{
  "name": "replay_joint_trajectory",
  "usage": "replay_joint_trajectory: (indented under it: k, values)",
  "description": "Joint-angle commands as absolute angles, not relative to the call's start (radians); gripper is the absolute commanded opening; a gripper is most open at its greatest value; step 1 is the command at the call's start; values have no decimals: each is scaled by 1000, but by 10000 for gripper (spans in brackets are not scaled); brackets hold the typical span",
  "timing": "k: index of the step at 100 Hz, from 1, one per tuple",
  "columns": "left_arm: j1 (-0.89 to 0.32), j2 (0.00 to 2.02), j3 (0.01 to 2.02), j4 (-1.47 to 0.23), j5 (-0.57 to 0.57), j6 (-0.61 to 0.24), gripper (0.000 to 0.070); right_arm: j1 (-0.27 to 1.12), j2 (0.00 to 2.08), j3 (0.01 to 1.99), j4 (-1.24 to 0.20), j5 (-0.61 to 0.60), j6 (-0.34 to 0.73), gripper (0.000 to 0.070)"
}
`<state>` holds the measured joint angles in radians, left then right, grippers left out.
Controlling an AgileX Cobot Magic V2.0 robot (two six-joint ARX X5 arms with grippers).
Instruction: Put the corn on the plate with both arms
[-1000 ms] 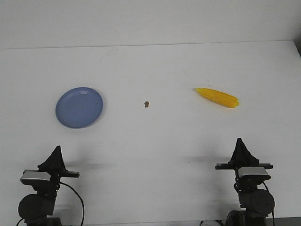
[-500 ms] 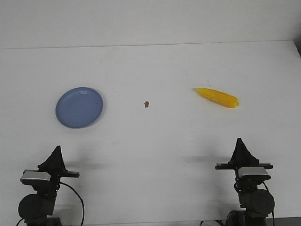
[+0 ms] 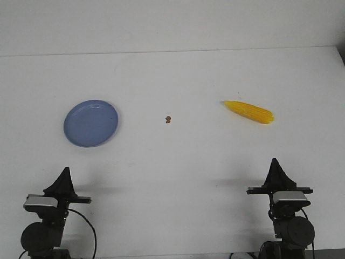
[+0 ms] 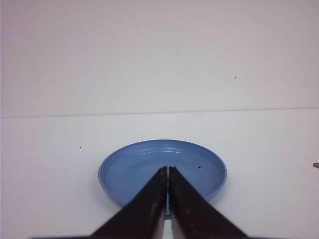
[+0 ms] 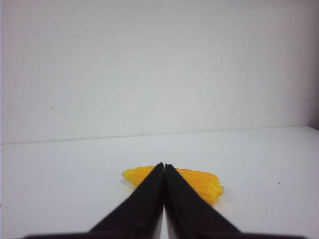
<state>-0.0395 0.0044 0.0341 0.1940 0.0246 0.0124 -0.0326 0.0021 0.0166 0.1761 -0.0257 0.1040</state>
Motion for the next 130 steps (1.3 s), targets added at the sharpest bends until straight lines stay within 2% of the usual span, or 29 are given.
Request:
replay_joint_trajectory:
  k: [1,17,31,51,67,85,101,119,130]
  values:
    - [-39,4,36,200,22,13,12,-32,1,15,187,-26,101,1]
    - [-39,12,104,116,22,-3,12,-31,2,55,142,-27,110,1]
    - [-39,54,192,17,22,-47,12,-31,4,148,6,-26,109,1]
    - [-38,186,344,-27,22,-137,12,-31,69,317,-172,-26,109,1]
    - [-38,342,530,-136,22,-130,12,-32,184,464,-307,-26,90,1]
    - [-38,521,756,-305,22,-52,12,-32,360,652,-535,-26,89,1]
    - [-38,655,915,-455,22,-41,12,-32,517,805,-706,-26,89,1]
    - [-38,791,1053,-660,22,-41,12,-32,638,903,-772,-26,89,1]
    - [-38,842,1092,-723,22,-41,12,-32,672,915,-770,-26,90,1]
